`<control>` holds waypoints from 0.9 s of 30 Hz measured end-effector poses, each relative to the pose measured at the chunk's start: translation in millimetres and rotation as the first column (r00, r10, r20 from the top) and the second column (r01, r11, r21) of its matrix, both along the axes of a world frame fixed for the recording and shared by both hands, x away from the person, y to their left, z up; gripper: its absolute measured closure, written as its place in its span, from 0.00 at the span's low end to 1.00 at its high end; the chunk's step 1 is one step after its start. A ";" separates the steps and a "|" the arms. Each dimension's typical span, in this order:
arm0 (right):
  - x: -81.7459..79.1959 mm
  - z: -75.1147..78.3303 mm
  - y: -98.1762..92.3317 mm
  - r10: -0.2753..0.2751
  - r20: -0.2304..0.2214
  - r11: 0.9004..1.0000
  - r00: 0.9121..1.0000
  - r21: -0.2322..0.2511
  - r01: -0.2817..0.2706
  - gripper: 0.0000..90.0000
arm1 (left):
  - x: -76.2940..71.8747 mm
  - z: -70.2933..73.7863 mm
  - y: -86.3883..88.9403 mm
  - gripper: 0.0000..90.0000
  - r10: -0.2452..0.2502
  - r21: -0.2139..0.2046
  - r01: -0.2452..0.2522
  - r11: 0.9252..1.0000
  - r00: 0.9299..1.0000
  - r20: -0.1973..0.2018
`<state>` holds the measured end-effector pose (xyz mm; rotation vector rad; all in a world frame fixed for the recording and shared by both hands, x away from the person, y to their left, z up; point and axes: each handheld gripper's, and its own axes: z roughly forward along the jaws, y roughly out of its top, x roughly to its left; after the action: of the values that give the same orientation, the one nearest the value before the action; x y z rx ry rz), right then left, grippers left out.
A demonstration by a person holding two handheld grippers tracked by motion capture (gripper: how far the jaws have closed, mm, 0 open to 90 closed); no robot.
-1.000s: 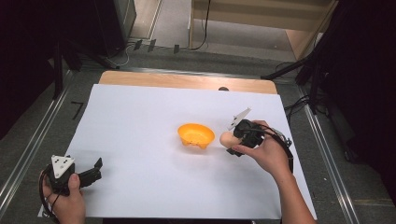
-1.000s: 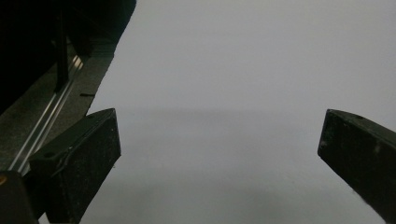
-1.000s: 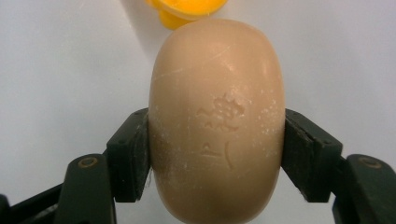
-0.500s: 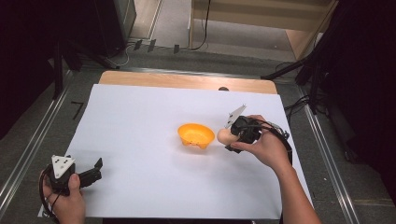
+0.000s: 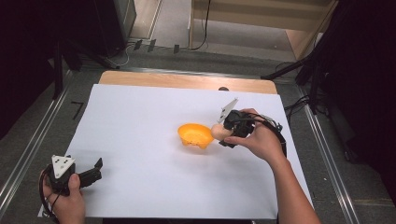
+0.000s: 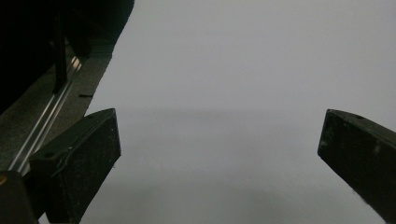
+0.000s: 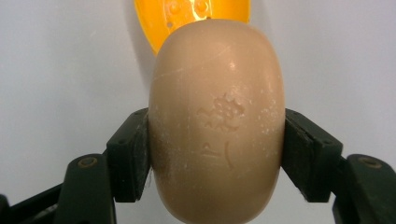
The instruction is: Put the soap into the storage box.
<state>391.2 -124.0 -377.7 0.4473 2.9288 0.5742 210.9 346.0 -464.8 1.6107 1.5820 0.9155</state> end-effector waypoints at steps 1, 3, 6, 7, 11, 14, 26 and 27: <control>0.0 0.0 0.0 0.000 0.000 1.000 1.000 0.000 0.000 0.37 | 0.0 0.0 0.0 0.00 0.000 -0.001 0.000 1.000 1.000 0.000; 1.5 1.1 2.9 0.001 0.000 1.000 1.000 0.001 -0.001 0.37 | -0.1 0.1 0.2 0.00 -0.001 -0.002 0.001 1.000 1.000 0.000; 3.0 2.3 8.1 0.007 0.000 1.000 1.000 -0.002 -0.007 0.37 | 0.0 0.1 0.2 0.00 -0.002 -0.002 0.002 1.000 1.000 -0.001; 4.2 2.8 10.4 0.013 0.002 1.000 1.000 0.002 -0.013 0.37 | 0.0 0.1 0.2 0.00 -0.002 -0.002 0.002 1.000 1.000 0.000; 5.8 4.0 15.9 0.019 0.001 1.000 1.000 0.000 -0.019 0.37 | 0.1 0.0 0.3 0.00 -0.003 -0.004 0.003 1.000 1.000 0.001; 7.7 4.1 20.2 0.036 0.002 0.999 0.999 0.003 -0.036 0.37 | 0.0 0.1 0.1 0.00 -0.002 -0.002 0.002 1.000 1.000 -0.001; 13.0 4.1 36.0 0.061 0.000 0.998 0.998 -0.014 -0.061 0.37 | 0.1 0.0 0.6 0.00 -0.004 -0.006 0.004 1.000 1.000 0.002; 13.3 4.3 37.4 0.061 0.001 0.998 0.998 -0.016 -0.061 0.37 | 0.1 -0.1 0.6 0.00 -0.004 -0.007 0.004 1.000 1.000 0.002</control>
<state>404.5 -86.6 -373.4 0.3559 2.9521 0.5583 211.1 346.6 -464.9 1.6074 1.5787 0.9085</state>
